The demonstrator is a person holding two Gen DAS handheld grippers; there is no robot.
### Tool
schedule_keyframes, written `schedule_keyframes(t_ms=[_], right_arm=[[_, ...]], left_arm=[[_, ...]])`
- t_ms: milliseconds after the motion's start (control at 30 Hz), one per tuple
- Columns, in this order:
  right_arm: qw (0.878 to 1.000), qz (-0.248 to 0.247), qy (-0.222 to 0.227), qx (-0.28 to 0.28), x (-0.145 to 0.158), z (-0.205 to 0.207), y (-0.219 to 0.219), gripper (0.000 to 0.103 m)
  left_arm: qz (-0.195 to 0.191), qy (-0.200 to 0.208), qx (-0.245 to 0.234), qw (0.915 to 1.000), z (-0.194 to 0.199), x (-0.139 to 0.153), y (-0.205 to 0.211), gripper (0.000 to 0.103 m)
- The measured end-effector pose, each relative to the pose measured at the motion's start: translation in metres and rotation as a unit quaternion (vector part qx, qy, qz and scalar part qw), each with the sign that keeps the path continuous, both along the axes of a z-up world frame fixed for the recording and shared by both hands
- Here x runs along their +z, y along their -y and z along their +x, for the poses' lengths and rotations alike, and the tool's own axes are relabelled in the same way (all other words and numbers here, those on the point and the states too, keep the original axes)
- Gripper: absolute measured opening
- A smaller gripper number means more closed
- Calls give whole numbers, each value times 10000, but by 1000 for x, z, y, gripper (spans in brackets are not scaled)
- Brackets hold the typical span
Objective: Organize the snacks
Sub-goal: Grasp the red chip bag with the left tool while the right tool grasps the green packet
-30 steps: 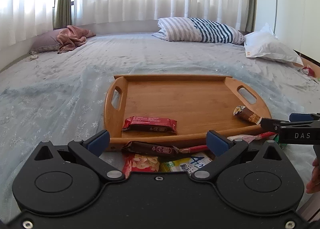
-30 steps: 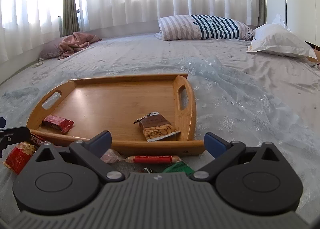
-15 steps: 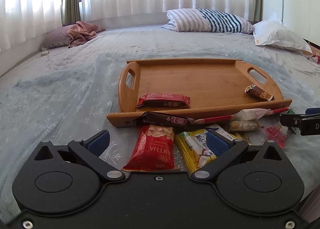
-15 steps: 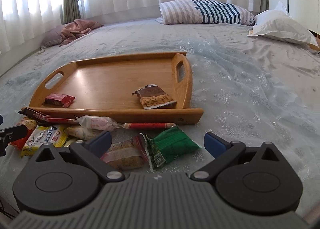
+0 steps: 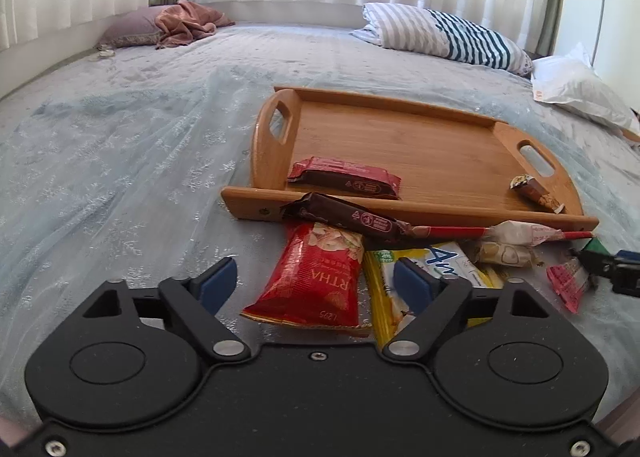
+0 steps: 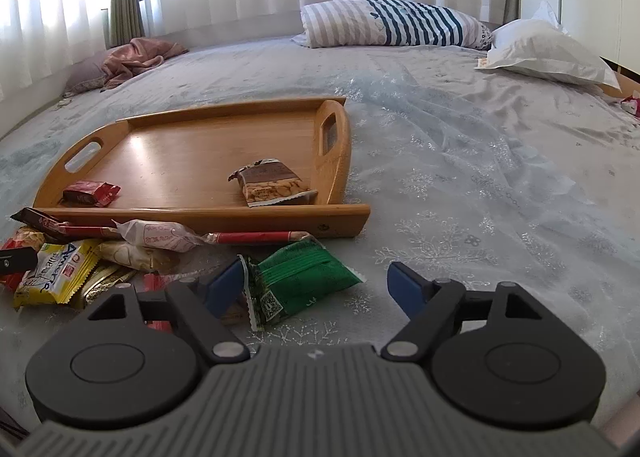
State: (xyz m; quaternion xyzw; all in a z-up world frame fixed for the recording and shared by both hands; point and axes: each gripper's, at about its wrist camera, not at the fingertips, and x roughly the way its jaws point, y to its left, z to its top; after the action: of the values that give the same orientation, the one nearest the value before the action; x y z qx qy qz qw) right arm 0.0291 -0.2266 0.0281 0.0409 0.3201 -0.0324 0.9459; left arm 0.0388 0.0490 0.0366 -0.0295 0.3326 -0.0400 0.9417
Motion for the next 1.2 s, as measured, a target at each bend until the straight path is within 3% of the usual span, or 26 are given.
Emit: schedule_keyframes(t_ms=[267,467,700,1000,1200], right_arm=[[9999,-118,-38,5,-11,10,-4,82],[9996,-262,-11,36,-15,18,-1,76],[9997,-234,-41,84,-11,22,-1,60],[9995,-299,71,-30,3,15,0,56],[9994,-303,169,-32,11,8,0,56]], left_arm=[[-85,25,-4,10000,8,0,-1,44],[-67,1,-12,10000,8,1,-3,42],[-155,-2,110,9998,4,4,-10,42],[-218,135,542,9982,-6,11,-28,42],[-12,312,670,9973,-11,18,-31,42]])
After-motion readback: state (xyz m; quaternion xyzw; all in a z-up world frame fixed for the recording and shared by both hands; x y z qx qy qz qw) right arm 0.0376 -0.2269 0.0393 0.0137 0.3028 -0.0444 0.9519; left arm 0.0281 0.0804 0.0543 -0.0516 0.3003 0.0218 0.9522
